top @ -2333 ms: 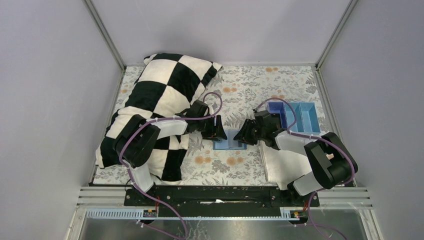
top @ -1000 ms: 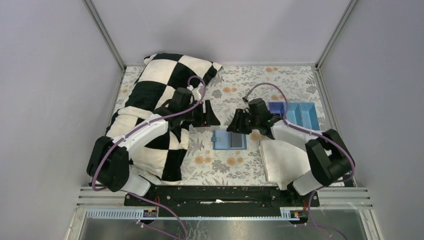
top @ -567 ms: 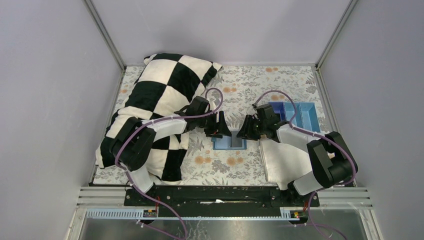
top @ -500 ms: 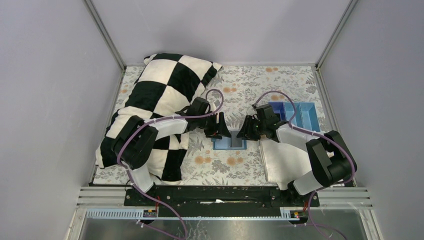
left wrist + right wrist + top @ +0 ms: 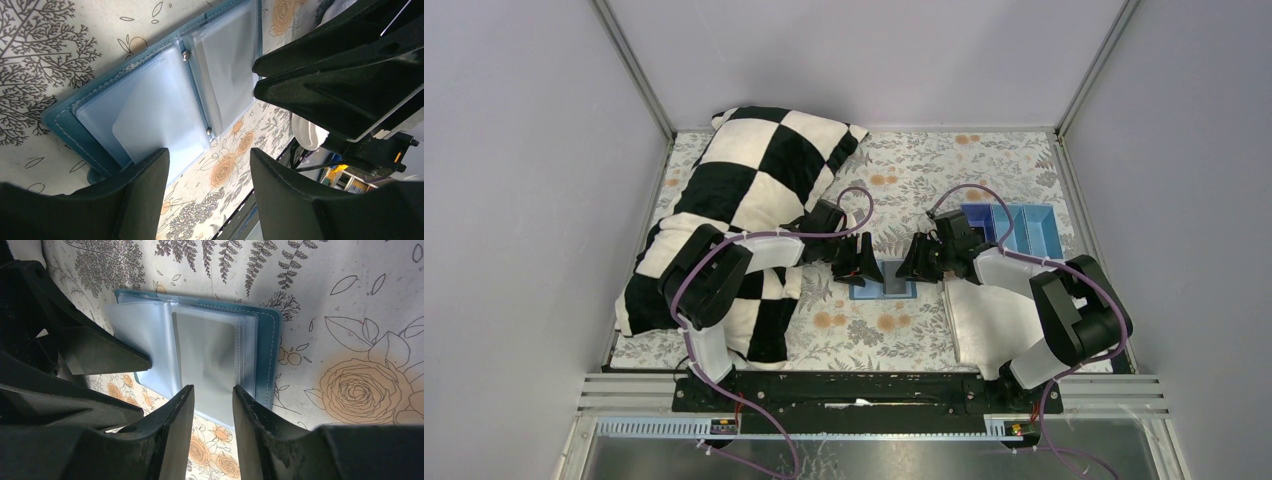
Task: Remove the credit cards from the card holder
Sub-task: Remove the credit card from the card holder.
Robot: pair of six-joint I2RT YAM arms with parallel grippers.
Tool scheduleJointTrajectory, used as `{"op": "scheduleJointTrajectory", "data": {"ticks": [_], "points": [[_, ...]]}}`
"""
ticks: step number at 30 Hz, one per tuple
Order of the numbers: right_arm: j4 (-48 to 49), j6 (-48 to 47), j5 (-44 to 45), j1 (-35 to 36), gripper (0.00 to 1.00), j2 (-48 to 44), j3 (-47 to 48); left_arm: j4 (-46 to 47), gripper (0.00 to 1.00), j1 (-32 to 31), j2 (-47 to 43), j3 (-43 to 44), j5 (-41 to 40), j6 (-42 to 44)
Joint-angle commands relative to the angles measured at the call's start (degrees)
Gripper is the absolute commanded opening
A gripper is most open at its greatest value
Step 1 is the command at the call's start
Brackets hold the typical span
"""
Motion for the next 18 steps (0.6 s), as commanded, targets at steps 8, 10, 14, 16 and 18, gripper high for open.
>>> {"op": "scheduleJointTrajectory", "data": {"ticks": [8,10,14,16,18], "points": [[0.46,-1.07,-2.35,0.19,0.44,0.83,-1.26,-0.64,0.65,0.24,2.74,1.17,0.66,3.76],[0.66,-0.66,-1.46,0.19,0.44,0.06,-1.79,-1.17,0.65,0.24,2.64,1.33,0.3,4.16],[-0.7,-1.26,-0.16,0.17,0.45,-2.18,-1.4,-2.45,0.65,0.25,0.98,1.63,-0.2,5.1],[-1.21,-1.38,0.79,0.16,0.45,-2.75,-0.8,-3.59,0.65,0.25,-0.33,2.31,-0.41,5.72],[-1.28,-1.26,1.52,0.19,0.45,-3.28,-0.54,-5.3,0.65,0.25,-1.85,3.53,-1.18,6.41]]}}
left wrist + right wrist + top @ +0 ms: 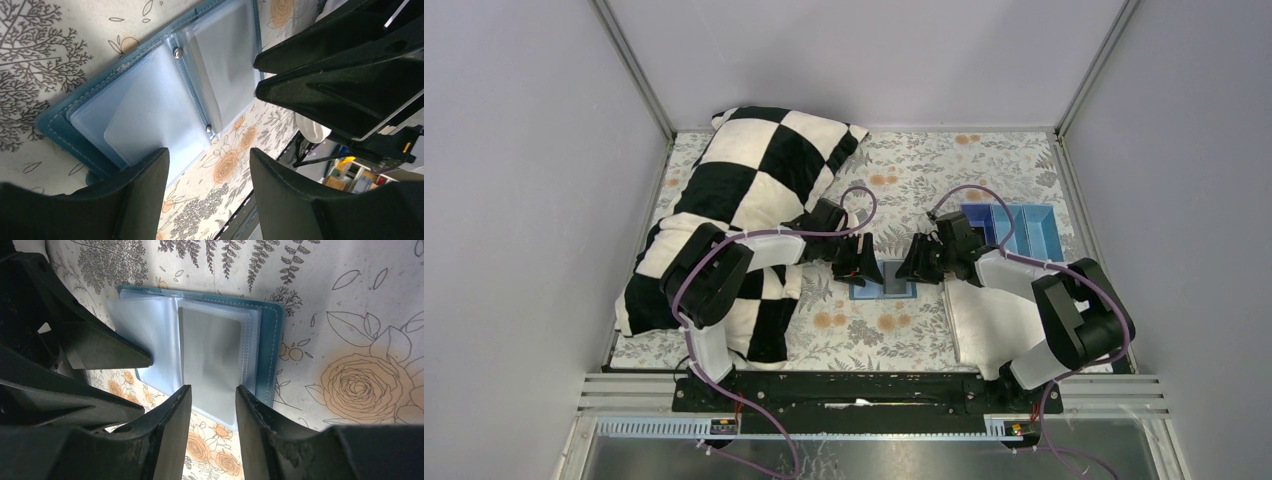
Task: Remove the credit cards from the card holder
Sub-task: Remove the credit card from the card holder.
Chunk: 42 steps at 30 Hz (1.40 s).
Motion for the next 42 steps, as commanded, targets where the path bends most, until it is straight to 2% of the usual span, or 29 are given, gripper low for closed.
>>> {"op": "scheduleJointTrajectory", "data": {"ticks": [1,8,17,24,30,42], "points": [[-2.27,-1.01,2.57,0.19,0.46,-2.64,0.46,-5.1,0.65,-0.02,-3.46,3.05,-3.33,3.9],[-0.52,-0.22,4.14,0.15,0.46,-3.2,-1.02,-5.18,0.64,1.58,-4.8,3.0,-6.24,3.84],[7.77,1.76,-2.86,0.19,0.46,0.5,-3.71,0.57,0.64,3.5,-0.43,-1.72,-5.22,0.55],[6.24,1.12,-2.94,0.18,0.45,-1.38,-2.64,0.04,0.64,3.6,0.87,-0.7,-5.6,0.8],[9.31,2.88,-8.77,0.29,0.44,-2.39,-2.14,-0.21,0.64,3.62,1.11,0.1,-4.69,1.23],[5.46,1.44,-4.52,0.43,0.42,-4.1,-1.22,0.24,0.64,3.6,-2.05,-0.12,-4.98,1.11]]}}
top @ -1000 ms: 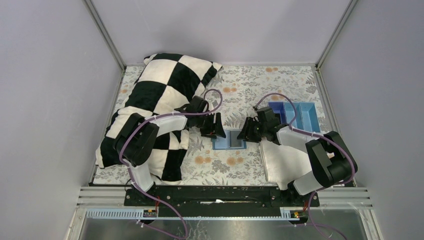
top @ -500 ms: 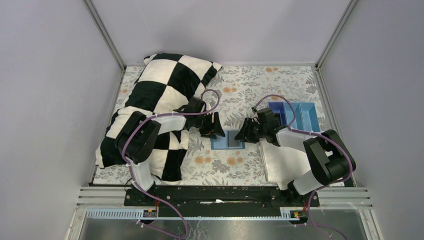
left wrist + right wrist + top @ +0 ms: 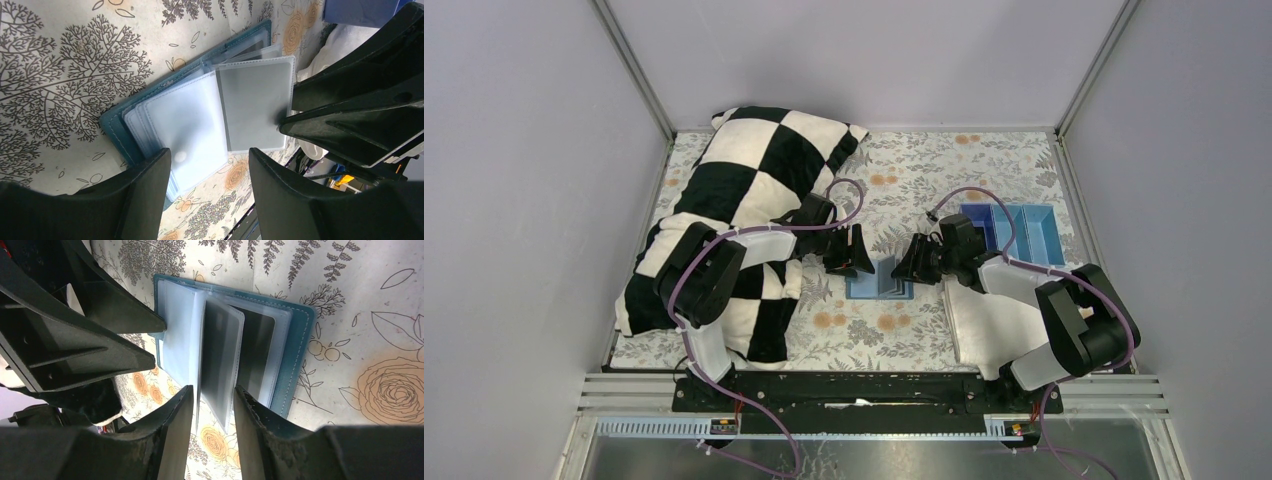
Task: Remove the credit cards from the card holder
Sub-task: Remove the credit card from the card holder.
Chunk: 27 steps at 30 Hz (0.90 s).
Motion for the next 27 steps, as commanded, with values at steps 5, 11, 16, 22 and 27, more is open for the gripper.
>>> {"op": "scheduleJointTrajectory", "data": {"ticks": [5,11,16,22,27], "points": [[0.04,-0.35,0.84,0.42,0.42,-1.72,1.67,3.05,0.64,0.37,-2.79,-0.25,-2.1,-0.38],[3.81,1.44,-2.32,0.69,0.4,-0.9,1.22,4.83,0.64,0.79,-4.56,0.75,0.2,-2.18],[6.04,2.79,-2.31,1.02,0.4,-1.51,0.55,3.31,0.64,0.99,-5.15,1.85,0.21,-1.59],[6.8,3.34,-2.16,1.09,0.4,-1.13,0.46,3.52,0.64,1.05,-4.17,1.76,1.13,-1.76],[-2.66,1.84,6.15,1.09,0.42,0.08,2.82,2.42,0.64,1.05,-2.88,2.0,0.6,-1.85]]}}
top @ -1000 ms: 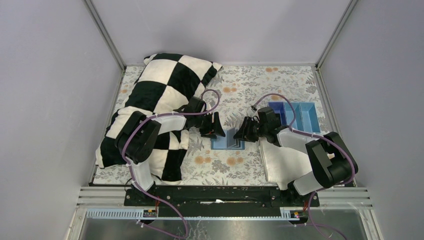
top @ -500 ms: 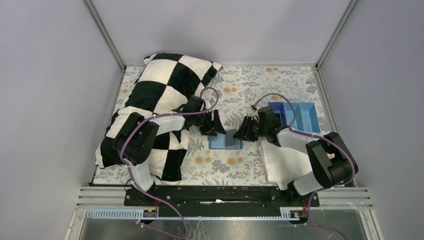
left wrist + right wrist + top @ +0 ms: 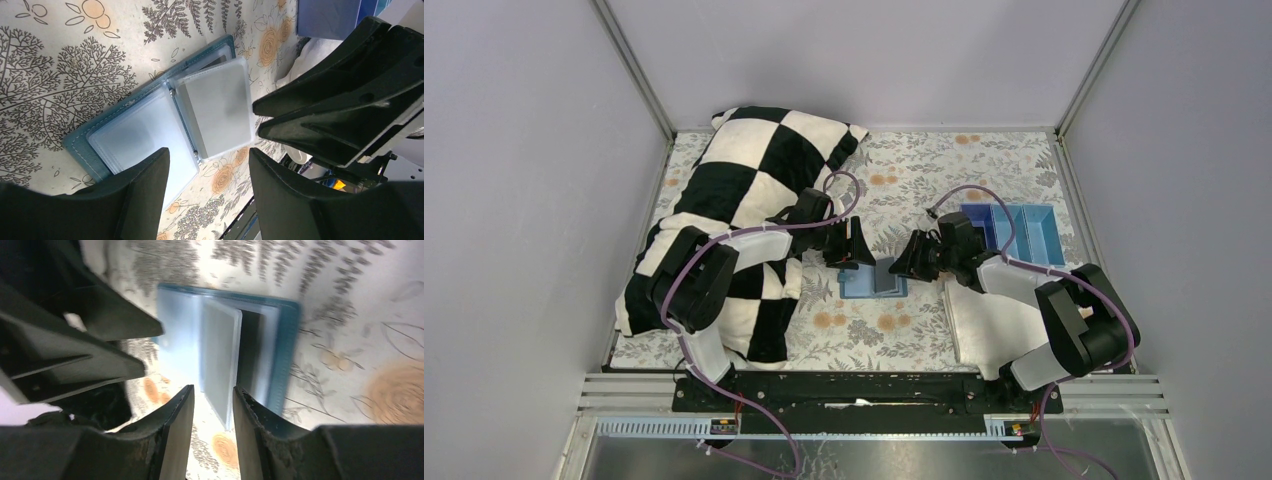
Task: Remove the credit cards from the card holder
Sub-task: Remove the credit card from the card holder.
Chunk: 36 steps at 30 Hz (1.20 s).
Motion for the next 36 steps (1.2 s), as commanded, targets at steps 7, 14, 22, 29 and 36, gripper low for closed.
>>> {"op": "scheduleJointTrajectory", "data": {"ticks": [7,14,22,29,36], "points": [[-8.65,-0.86,10.86,0.56,0.42,-1.07,1.93,-0.18,0.64,0.3,1.07,1.27,-0.18,0.12],[-3.39,0.88,5.45,0.63,0.41,0.25,1.92,-0.28,0.64,0.29,2.2,1.4,-0.77,-0.15],[0.49,1.96,3.96,1.06,0.4,4.54,1.73,-0.13,0.63,0.29,2.53,0.98,-0.62,-0.06],[2.46,2.42,2.46,1.26,0.4,6.85,0.75,-0.06,0.63,0.29,2.96,1.01,-0.45,-0.02],[6.41,3.91,-1.29,1.27,0.4,5.71,0.04,0.18,0.63,0.29,4.34,1.37,0.2,0.01]]}}
